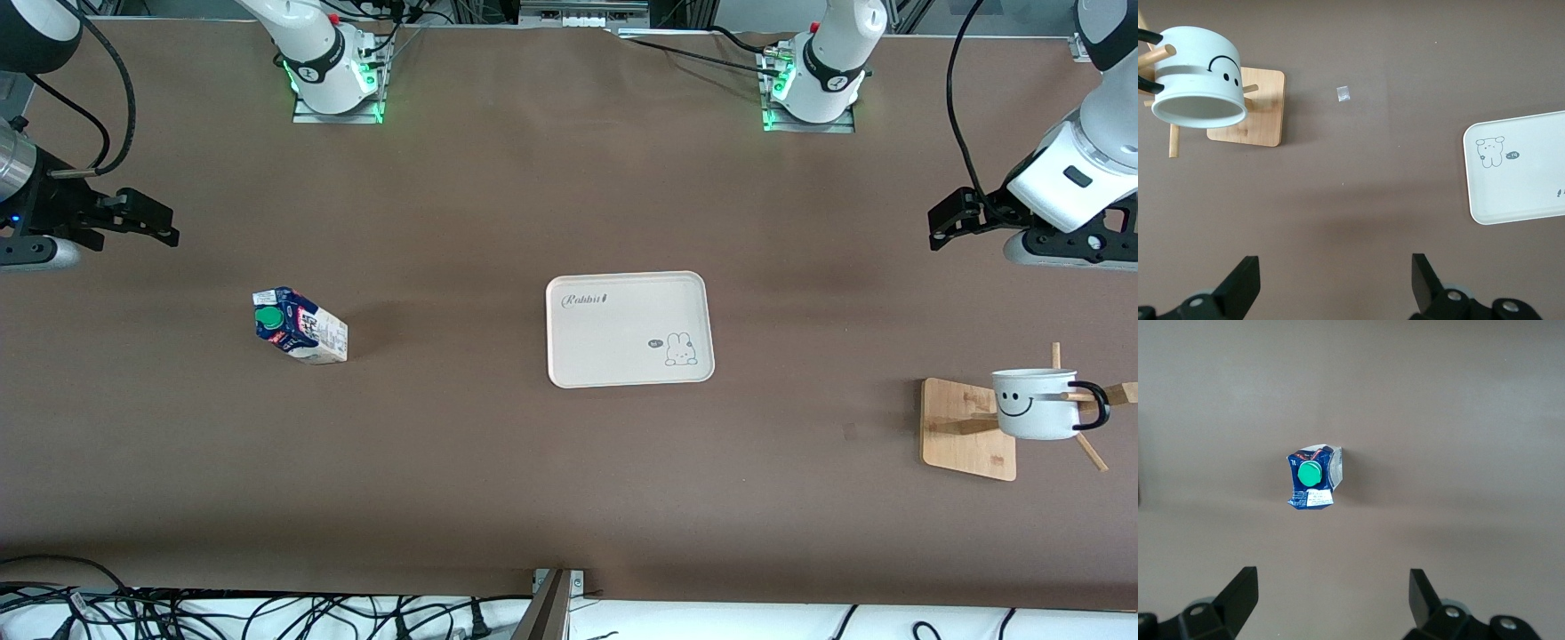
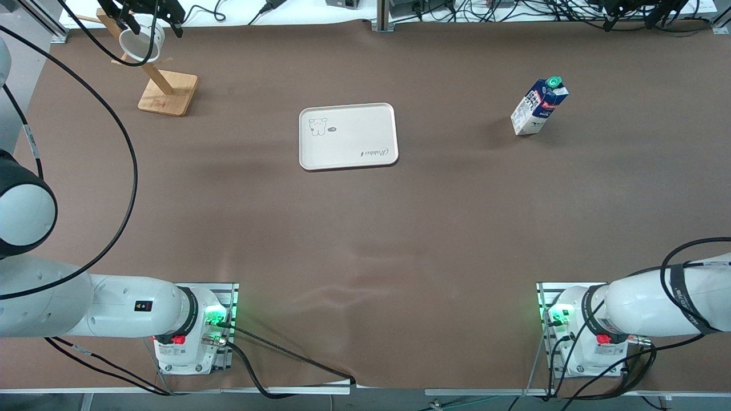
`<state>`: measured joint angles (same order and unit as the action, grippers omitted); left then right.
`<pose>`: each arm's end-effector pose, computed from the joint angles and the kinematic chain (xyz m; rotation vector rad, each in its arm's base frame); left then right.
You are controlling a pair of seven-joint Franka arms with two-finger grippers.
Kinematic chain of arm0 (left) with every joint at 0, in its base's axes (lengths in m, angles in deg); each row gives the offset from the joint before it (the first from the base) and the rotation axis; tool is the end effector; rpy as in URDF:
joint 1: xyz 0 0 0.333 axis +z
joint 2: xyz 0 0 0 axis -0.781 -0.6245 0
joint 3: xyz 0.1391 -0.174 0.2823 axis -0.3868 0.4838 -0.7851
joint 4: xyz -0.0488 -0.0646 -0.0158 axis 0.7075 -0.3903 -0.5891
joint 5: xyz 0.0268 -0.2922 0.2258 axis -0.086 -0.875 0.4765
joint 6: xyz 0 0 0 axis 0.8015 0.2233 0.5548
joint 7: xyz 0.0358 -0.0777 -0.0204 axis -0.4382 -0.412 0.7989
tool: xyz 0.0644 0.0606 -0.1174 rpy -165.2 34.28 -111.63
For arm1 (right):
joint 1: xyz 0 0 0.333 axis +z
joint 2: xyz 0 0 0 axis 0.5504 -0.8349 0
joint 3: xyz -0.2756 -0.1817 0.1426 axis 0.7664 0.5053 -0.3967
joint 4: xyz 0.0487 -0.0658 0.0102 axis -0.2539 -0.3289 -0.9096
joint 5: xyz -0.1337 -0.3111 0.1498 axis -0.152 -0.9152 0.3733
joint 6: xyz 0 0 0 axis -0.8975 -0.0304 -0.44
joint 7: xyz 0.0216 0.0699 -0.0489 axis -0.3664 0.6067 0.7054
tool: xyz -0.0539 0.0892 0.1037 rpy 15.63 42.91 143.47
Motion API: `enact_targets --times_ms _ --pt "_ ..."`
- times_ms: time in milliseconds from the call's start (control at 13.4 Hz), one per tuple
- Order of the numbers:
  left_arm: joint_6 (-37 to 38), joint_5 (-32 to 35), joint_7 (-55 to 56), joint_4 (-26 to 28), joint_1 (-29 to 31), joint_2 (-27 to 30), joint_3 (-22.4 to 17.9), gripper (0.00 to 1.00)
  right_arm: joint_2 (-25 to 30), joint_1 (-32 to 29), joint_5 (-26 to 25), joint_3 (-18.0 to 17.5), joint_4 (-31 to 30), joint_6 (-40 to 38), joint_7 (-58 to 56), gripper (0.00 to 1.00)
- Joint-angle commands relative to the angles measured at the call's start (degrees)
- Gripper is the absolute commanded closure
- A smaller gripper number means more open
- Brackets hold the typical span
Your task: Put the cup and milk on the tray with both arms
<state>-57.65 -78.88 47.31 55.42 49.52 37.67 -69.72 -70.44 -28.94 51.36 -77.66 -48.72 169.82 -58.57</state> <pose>0.5417 -0.0335 0.5884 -3.1004 0.1029 -0.0106 0.5554 0.0025 0.5808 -3.1254 -0.1040 0.0646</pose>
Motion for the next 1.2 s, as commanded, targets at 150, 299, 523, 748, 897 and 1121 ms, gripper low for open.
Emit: enact_targets --times_ms 150,299,523,748,897,1121 --pt "1.31 -0.12 -0.41 -2.08 -0.27 -0.90 -0.09 0.00 -0.41 0.20 -0.84 -0.02 1.38 -0.58 -0.10 0.00" --pt "1.22 -0.12 -0.41 -2.08 -0.27 -0.90 -0.09 0.00 -0.41 0.20 -0.84 -0.02 1.38 -0.58 -0.18 0.00" --pt "1.31 -0.12 -0.41 -2.08 -0.27 -0.90 -0.09 0.00 -0.32 0.12 -0.93 0.15 1.38 -0.67 -0.18 0.00" --pt "1.22 -0.12 -0.41 -2.08 -0.27 -0.98 -0.09 0.00 -0.24 0.03 -1.37 0.50 1.38 -0.32 -0.18 0.00" --pt "1.22 -0.12 -0.41 -2.08 -0.27 -0.90 -0.09 0.00 -0.41 0.29 -2.51 -0.02 1.38 -0.14 -0.18 0.00" --pt "1.31 -0.12 -0.41 -2.08 -0.27 -0.90 -0.09 0.00 -3.12 0.38 -3.21 -0.20 1.47 -0.06 -0.10 0.00"
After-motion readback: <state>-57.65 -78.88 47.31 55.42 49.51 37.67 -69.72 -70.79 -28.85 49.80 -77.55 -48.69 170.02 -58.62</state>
